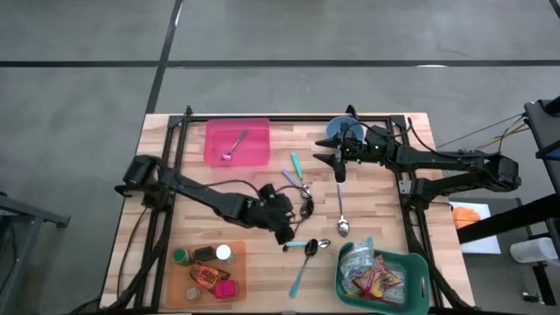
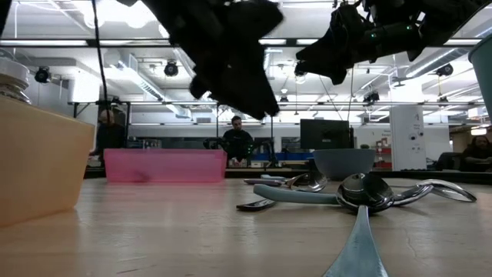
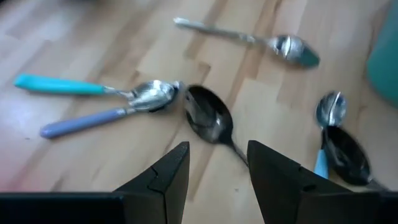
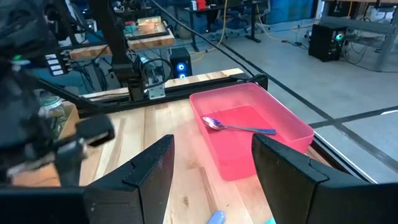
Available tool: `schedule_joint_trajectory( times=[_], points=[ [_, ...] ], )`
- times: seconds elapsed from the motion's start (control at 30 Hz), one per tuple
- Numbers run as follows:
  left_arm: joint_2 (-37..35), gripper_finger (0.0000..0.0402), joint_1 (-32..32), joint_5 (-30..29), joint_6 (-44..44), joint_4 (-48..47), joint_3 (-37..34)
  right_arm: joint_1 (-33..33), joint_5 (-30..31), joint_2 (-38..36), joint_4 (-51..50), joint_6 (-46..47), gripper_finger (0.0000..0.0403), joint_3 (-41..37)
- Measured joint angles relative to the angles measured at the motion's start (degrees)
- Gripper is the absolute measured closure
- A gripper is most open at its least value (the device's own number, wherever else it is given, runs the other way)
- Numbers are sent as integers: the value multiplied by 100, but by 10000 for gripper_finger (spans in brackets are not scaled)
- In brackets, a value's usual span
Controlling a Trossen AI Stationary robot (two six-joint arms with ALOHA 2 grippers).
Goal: Pick & Place Food Item
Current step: Put the black spoon into the pink bin
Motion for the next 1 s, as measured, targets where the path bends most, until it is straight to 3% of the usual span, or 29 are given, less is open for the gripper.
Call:
schedule_joint_trajectory(
  times=[0.23, 0.47, 0.8, 1.0],
  points=[
    [706, 237, 93, 106, 286, -145, 595, 1, 0, 0, 1, 0, 192, 0],
    [738, 237, 902, 1877, 164, 356, 421, 1, 0, 2, 3, 0, 192, 0],
    [824, 235, 1462, 3260, 653, 1280, 86, -1, 0, 2, 1, 0, 192, 0],
    [851, 174, 1551, 3480, 507, 1653, -111, 1, -1, 2, 1, 0, 192, 0]
  ],
)
